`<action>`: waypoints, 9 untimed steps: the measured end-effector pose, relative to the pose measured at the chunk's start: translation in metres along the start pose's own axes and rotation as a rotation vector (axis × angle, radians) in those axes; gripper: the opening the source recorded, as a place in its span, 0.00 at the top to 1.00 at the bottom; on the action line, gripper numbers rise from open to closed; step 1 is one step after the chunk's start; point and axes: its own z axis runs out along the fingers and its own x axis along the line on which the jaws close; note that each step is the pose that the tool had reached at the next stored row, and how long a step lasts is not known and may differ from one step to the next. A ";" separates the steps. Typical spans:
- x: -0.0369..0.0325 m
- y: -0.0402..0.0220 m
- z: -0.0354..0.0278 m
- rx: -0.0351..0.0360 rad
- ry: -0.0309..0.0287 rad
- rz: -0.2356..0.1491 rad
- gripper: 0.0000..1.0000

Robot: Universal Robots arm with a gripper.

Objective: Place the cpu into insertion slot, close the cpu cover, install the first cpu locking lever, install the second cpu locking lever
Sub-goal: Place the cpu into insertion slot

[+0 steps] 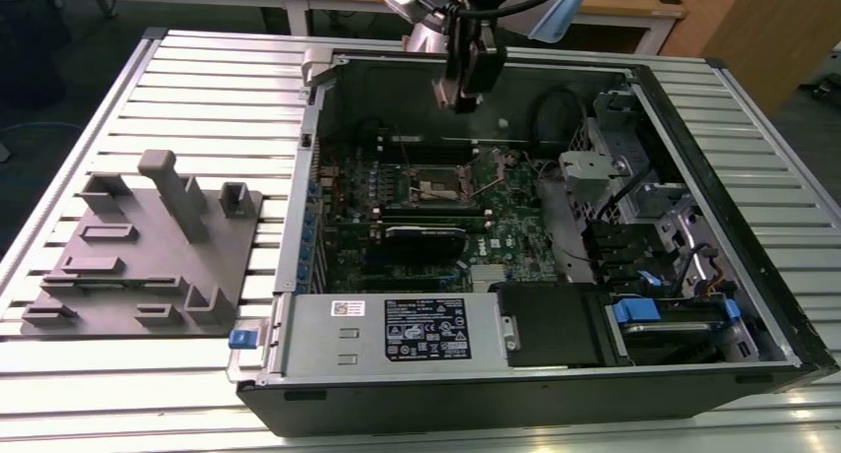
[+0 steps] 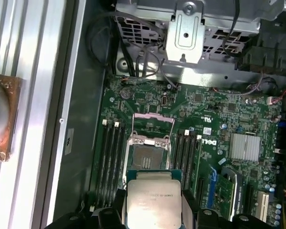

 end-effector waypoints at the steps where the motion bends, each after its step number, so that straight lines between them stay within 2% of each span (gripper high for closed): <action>1: 0.0000 -0.0003 0.0018 -0.0001 0.0000 0.001 0.46; 5: 0.0001 -0.0005 0.0085 -0.0001 -0.0003 0.005 0.46; 9: 0.0001 -0.0006 0.0120 -0.0007 -0.0005 0.019 0.46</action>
